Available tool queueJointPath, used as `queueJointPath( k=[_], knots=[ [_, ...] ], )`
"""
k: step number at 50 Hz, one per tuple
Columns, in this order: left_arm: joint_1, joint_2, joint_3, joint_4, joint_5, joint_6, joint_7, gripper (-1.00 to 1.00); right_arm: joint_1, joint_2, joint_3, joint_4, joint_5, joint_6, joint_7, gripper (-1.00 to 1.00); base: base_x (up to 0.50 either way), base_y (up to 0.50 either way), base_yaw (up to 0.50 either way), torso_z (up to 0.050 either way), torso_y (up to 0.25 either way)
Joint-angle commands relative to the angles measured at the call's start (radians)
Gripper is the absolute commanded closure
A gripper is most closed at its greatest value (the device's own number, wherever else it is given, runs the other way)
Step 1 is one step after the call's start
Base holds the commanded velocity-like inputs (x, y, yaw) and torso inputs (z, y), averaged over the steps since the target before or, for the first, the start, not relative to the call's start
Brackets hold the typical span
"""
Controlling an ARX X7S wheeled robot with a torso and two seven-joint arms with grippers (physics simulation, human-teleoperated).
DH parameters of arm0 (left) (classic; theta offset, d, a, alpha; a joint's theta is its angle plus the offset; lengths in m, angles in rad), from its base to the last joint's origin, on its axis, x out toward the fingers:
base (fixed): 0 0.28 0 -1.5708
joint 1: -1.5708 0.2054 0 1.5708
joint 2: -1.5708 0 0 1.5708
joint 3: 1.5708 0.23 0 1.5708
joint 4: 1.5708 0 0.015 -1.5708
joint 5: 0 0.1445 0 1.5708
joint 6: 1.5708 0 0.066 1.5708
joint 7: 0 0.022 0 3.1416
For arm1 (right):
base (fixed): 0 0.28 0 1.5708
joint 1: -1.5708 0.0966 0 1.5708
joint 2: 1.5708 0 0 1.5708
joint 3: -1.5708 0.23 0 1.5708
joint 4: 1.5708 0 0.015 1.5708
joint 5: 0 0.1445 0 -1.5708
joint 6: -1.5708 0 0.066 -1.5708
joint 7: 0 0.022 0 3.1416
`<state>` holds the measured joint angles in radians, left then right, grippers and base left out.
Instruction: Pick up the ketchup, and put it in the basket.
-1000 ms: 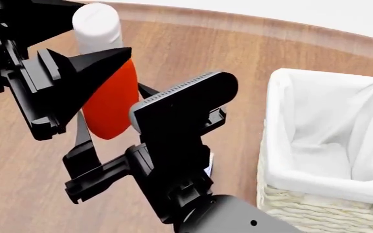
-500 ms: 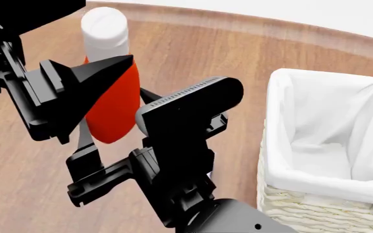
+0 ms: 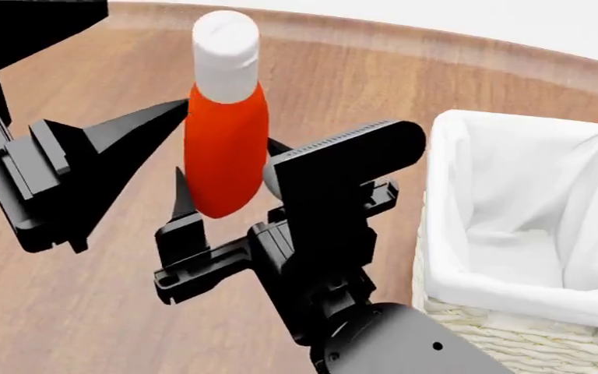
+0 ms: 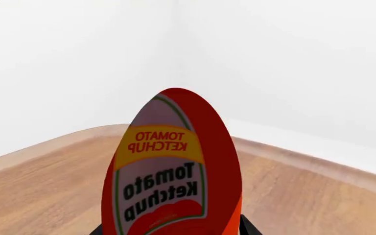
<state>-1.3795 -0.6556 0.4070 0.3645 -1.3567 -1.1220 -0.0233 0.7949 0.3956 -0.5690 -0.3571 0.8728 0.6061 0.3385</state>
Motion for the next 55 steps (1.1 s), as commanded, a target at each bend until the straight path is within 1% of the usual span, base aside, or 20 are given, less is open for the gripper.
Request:
queueJointPath(
  k=[1, 8, 9, 13, 14, 17, 22, 23, 24, 26, 28, 31, 37, 38, 41, 43, 45, 46, 52, 55],
  knots=[
    [0.071, -0.024, -0.072, 0.049, -0.008, 0.092, -0.047, -1.00, 0.022, -0.008, 0.042, 0.098, -0.061, -0.044, -0.044, 1.00, 0.00, 0.00, 0.00, 0.000, 0.000],
    [0.165, -0.050, -0.139, 0.138, -0.053, 0.146, -0.115, -1.00, 0.028, 0.002, 0.053, 0.117, -0.060, -0.044, -0.043, 1.00, 0.00, 0.00, 0.00, 0.000, 0.000],
    [0.205, -0.046, -0.171, 0.153, -0.076, 0.178, -0.140, -1.00, 0.031, 0.003, 0.057, 0.119, -0.058, -0.043, -0.041, 1.00, 0.00, 0.00, 0.00, 0.000, 0.000],
    [0.288, -0.049, -0.207, 0.226, -0.068, 0.227, -0.180, -1.00, 0.037, 0.008, 0.075, 0.121, -0.047, -0.046, -0.036, 1.00, 0.00, 0.00, 0.00, 0.000, 0.003],
    [0.332, -0.057, -0.215, 0.282, -0.046, 0.243, -0.190, -1.00, 0.044, 0.016, 0.076, 0.121, -0.047, -0.039, -0.037, 1.00, 0.00, 0.00, 0.00, 0.000, 0.000],
    [0.371, -0.060, -0.237, 0.318, -0.056, 0.264, -0.221, -1.00, 0.047, 0.022, 0.077, 0.128, -0.050, -0.040, -0.042, 1.00, 0.00, 0.00, 0.00, 0.000, 0.000],
    [0.449, -0.068, -0.257, 0.366, -0.013, 0.291, -0.268, -1.00, 0.059, 0.036, 0.084, 0.123, -0.043, -0.030, -0.040, 1.00, 0.00, 0.00, 0.00, 0.000, 0.000],
    [0.465, -0.072, -0.254, 0.383, 0.009, 0.291, -0.269, -1.00, 0.060, 0.039, 0.087, 0.120, -0.040, -0.028, -0.039, 1.00, 0.00, 0.00, 0.00, 0.000, 0.000],
    [0.521, -0.074, -0.255, 0.419, 0.072, 0.313, -0.261, -1.00, 0.059, 0.044, 0.092, 0.120, -0.037, -0.031, -0.041, 1.00, 0.00, 0.00, 0.00, 0.000, 0.000],
    [0.564, -0.074, -0.268, 0.437, 0.076, 0.331, -0.274, -1.00, 0.062, 0.048, 0.095, 0.121, -0.038, -0.029, -0.039, 1.00, 0.00, 0.00, 0.00, 0.000, 0.000],
    [0.643, -0.073, -0.281, 0.484, 0.133, 0.362, -0.286, -1.00, 0.073, 0.057, 0.101, 0.121, -0.033, -0.021, -0.038, 1.00, 0.00, 0.00, 0.00, 0.000, 0.000],
    [0.690, -0.068, -0.285, 0.508, 0.171, 0.381, -0.293, -1.00, 0.082, 0.066, 0.104, 0.114, -0.029, -0.009, -0.033, 1.00, 0.00, 0.00, 0.00, 0.000, 0.000],
    [0.918, -0.010, -0.277, 0.547, 0.384, 0.514, -0.257, -1.00, 0.083, 0.083, 0.112, 0.121, -0.036, -0.017, -0.039, 1.00, 0.00, 0.00, 0.00, 0.000, 0.000],
    [0.975, -0.001, -0.253, 0.549, 0.458, 0.539, -0.245, -1.00, 0.088, 0.087, 0.113, 0.125, -0.037, -0.015, -0.039, 1.00, 0.00, 0.00, 0.00, 0.000, 0.000],
    [1.052, 0.027, -0.249, 0.537, 0.522, 0.608, -0.221, -1.00, 0.087, 0.093, 0.120, 0.125, -0.035, -0.016, -0.038, 1.00, 0.00, 0.00, 0.00, 0.000, 0.000],
    [1.115, 0.067, -0.257, 0.512, 0.569, 0.676, -0.216, -1.00, 0.082, 0.099, 0.125, 0.126, -0.037, -0.023, -0.038, 1.00, 0.00, 0.00, 0.00, 0.000, 0.000],
    [1.159, 0.090, -0.234, 0.493, 0.625, 0.729, -0.184, -1.00, 0.080, 0.105, 0.128, 0.130, -0.039, -0.027, -0.041, 1.00, 0.00, 0.00, 0.00, 0.000, 0.000],
    [1.204, 0.117, -0.231, 0.466, 0.660, 0.794, -0.156, -1.00, 0.077, 0.110, 0.131, 0.132, -0.040, -0.030, -0.042, 1.00, 0.00, 0.00, 0.00, 0.000, 0.010],
    [1.284, 0.157, -0.235, 0.406, 0.724, 0.898, -0.128, -1.00, 0.077, 0.127, 0.137, 0.142, -0.045, -0.030, -0.044, 1.00, 0.00, 0.00, 0.00, 0.000, 0.000],
    [1.278, 0.160, -0.241, 0.399, 0.736, 0.896, -0.143, -1.00, 0.082, 0.135, 0.140, 0.144, -0.048, -0.028, -0.043, 1.00, 0.00, 0.00, 0.00, 0.003, 0.000]
  ],
)
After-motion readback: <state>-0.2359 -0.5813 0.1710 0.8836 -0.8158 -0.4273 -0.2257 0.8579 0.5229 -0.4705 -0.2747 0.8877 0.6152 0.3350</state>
